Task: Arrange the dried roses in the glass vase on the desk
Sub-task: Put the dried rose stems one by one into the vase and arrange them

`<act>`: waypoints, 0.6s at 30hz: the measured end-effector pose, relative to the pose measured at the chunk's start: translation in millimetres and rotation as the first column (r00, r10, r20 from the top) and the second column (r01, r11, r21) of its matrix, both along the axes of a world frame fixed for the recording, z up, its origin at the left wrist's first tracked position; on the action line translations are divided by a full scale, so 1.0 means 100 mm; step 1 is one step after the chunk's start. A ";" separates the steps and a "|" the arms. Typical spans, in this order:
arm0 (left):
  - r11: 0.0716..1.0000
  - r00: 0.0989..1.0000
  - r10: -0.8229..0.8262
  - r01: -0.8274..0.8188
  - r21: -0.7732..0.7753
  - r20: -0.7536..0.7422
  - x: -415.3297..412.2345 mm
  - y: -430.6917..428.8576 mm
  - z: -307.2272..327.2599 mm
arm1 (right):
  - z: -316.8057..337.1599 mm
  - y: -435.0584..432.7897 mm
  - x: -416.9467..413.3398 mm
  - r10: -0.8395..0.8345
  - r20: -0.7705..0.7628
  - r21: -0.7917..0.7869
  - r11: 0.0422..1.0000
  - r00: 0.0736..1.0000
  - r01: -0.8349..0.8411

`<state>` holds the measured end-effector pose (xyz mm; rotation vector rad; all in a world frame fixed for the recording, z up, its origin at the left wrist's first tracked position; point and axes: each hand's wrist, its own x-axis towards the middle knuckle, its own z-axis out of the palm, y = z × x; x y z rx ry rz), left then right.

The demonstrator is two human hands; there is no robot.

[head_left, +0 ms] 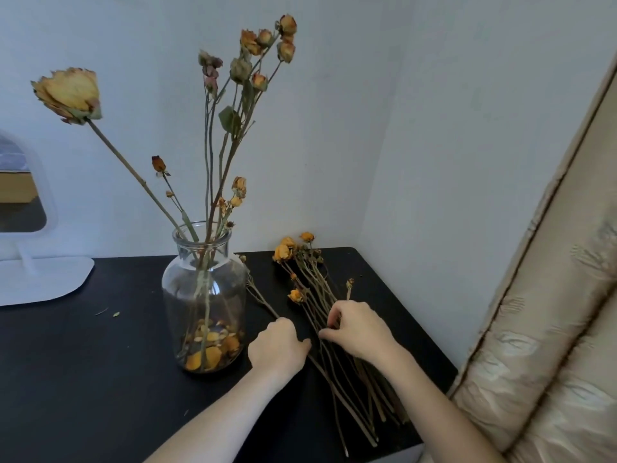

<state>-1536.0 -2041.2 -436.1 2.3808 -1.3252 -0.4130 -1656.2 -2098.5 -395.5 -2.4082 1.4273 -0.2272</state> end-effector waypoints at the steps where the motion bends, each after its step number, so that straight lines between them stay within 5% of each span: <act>1: 1.000 1.000 0.004 -0.004 0.009 -0.007 0.00 -0.01 0.00 | -0.01 0.01 0.03 0.007 -0.053 -0.008 1.000 0.999 -0.008; 7: 0.998 0.993 0.056 -0.057 -0.012 -0.104 0.04 -0.01 0.00 | -0.09 0.03 0.12 -0.031 -0.174 -0.029 0.999 0.984 0.026; 18: 0.995 0.986 0.089 -0.094 -0.029 -0.143 0.14 0.10 0.07 | -0.07 0.01 0.02 -0.082 0.018 0.034 0.996 0.996 0.081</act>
